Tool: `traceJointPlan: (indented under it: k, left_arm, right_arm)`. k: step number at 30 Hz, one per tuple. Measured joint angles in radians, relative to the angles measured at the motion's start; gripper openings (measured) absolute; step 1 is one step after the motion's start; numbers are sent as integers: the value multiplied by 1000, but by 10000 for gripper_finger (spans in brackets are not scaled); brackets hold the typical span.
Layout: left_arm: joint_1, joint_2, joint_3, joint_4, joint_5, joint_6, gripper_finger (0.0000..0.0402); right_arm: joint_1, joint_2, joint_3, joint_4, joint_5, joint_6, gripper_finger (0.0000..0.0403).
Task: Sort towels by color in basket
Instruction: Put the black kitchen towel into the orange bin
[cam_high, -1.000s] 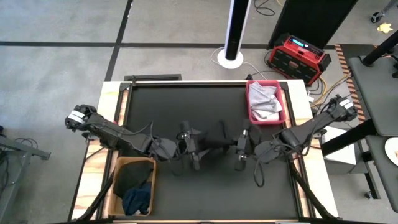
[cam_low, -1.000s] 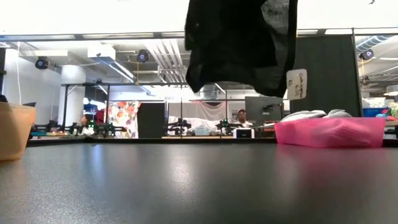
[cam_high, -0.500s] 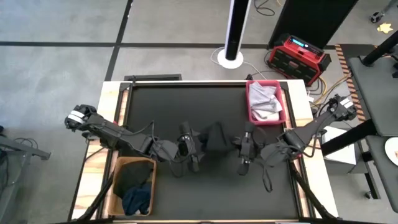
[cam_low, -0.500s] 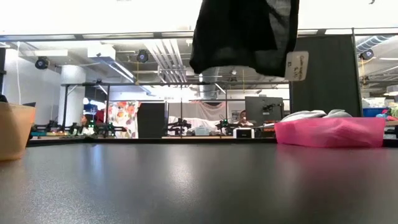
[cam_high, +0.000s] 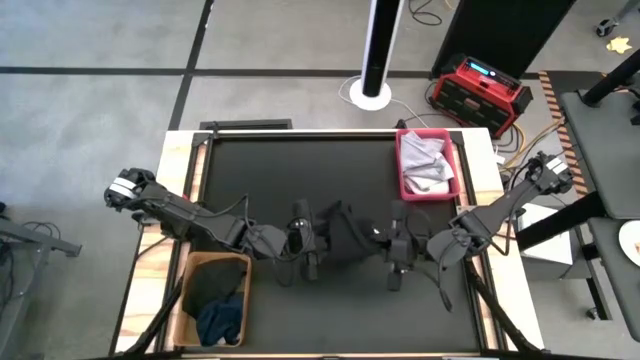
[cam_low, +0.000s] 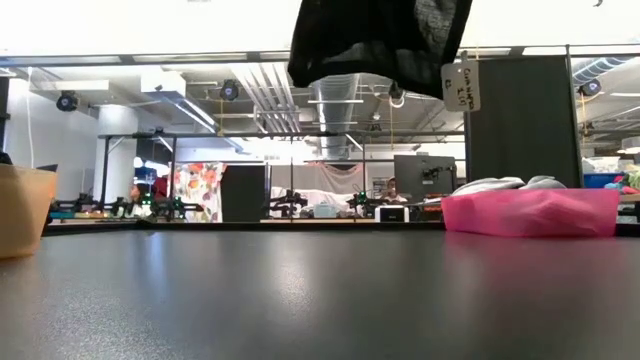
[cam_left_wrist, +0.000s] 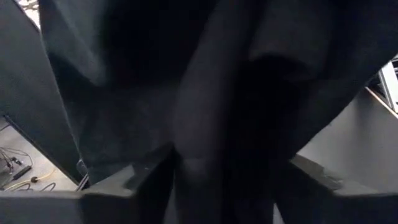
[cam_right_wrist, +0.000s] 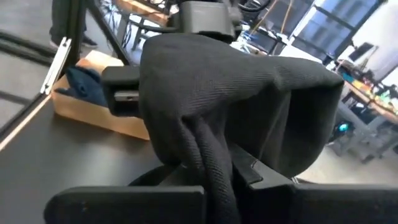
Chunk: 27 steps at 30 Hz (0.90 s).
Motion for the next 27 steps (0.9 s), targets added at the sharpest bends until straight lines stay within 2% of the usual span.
traceJointPlan:
  k: [2,7,8,13,20,23,27]
  left_arm:
    - [0,0,0,0,-3,0,186]
    - [0,1,0,29,-9,1,32]
    - [0,1,-1,44,-18,2,17]
    - [-3,1,-1,67,-109,43,5]
    - [-17,-13,-1,73,-128,74,2]
    - [-29,-27,-1,76,-132,79,1]
    - [-37,-45,-1,81,-143,79,1]
  right_arm:
    - [5,5,-3,0,-9,-42,8]
    - [11,44,-5,0,-14,-172,8]
    - [11,55,-5,2,-14,-191,8]
    - [10,102,-5,8,-9,-203,8]
    - [10,141,-5,-84,63,-98,14]
    - [11,145,-5,-111,84,-23,36]
    - [21,141,-5,-132,85,56,98]
